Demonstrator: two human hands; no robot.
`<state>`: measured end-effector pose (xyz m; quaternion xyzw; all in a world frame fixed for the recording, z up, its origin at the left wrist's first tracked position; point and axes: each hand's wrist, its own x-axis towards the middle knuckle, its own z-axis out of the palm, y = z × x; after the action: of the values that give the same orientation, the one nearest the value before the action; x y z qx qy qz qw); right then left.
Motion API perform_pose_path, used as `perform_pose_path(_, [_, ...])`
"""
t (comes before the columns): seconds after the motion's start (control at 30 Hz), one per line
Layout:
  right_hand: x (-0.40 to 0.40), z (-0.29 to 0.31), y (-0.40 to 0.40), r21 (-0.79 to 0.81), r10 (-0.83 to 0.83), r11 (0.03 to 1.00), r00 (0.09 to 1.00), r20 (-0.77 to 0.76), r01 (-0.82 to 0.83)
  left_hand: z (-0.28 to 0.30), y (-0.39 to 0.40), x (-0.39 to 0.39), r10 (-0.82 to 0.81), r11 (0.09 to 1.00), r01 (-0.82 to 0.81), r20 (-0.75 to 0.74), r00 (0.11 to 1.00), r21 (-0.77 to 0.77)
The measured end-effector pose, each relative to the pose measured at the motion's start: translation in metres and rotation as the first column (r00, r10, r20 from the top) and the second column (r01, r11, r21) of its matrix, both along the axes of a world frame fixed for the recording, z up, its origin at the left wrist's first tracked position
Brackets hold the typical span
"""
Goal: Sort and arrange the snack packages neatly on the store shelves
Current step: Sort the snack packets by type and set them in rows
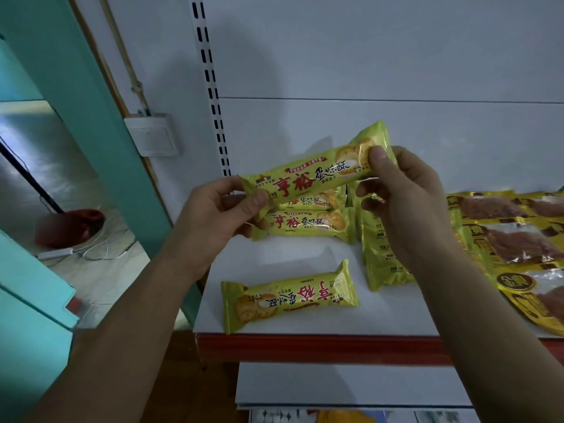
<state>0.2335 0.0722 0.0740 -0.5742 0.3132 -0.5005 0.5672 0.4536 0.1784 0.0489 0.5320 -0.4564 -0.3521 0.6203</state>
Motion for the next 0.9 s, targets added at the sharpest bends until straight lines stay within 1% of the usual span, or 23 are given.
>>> perform_pose_path(0.17, [-0.002, -0.001, 0.001, -0.088, -0.065, 0.994, 0.995, -0.078, 0.058, -0.002, -0.001, 0.004, 0.102, 0.994, -0.107, -0.115, 0.988, -0.038])
perform_pose_path(0.2, [-0.002, -0.002, 0.002, -0.096, -0.077, 0.993, 0.994, -0.082, 0.069, -0.003, -0.001, 0.005, 0.121, 0.991, -0.126, -0.117, 0.986, -0.037])
perform_pose_path(0.3, [-0.002, -0.003, 0.002, -0.146, -0.107, 0.985, 0.988, -0.113, 0.089, -0.005, -0.001, 0.009, 0.181, 0.982, -0.183, -0.045, 0.982, -0.047])
perform_pose_path(0.37, [-0.003, -0.005, -0.001, -0.194, -0.126, 0.976, 0.981, -0.151, 0.096, -0.005, -0.002, 0.012, 0.214, 0.973, -0.219, -0.078, 0.974, -0.070])
perform_pose_path(0.4, [-0.004, -0.006, -0.003, -0.202, -0.126, 0.975, 0.978, -0.165, 0.092, -0.006, -0.002, 0.014, 0.208, 0.973, -0.216, -0.102, 0.973, -0.082])
perform_pose_path(0.43, [-0.006, -0.007, -0.004, -0.201, -0.121, 0.976, 0.976, -0.180, 0.084, -0.006, -0.002, 0.016, 0.199, 0.974, -0.207, -0.093, 0.976, -0.090])
perform_pose_path(0.57, [-0.014, -0.012, -0.010, -0.218, -0.128, 0.974, 0.952, -0.277, 0.067, -0.013, -0.001, 0.022, 0.224, 0.973, -0.219, 0.078, 0.971, -0.068])
perform_pose_path(0.63, [-0.018, -0.017, -0.014, -0.215, -0.128, 0.975, 0.929, -0.348, 0.054, -0.016, 0.000, 0.022, 0.195, 0.981, -0.196, 0.111, 0.974, -0.003])
perform_pose_path(0.7, [-0.020, -0.021, -0.018, -0.191, -0.116, 0.981, 0.899, -0.422, 0.037, -0.018, 0.002, 0.023, 0.138, 0.987, -0.145, 0.095, 0.986, 0.067])
perform_pose_path(0.77, [-0.023, -0.023, -0.020, -0.174, -0.099, 0.984, 0.886, -0.453, 0.020, -0.023, 0.001, 0.025, 0.127, 0.984, -0.138, 0.100, 0.987, 0.111])
perform_pose_path(0.9, [-0.026, -0.025, -0.024, -0.185, -0.112, 0.982, 0.868, -0.484, 0.023, -0.030, -0.002, 0.021, 0.171, 0.975, -0.202, 0.261, 0.950, 0.095])
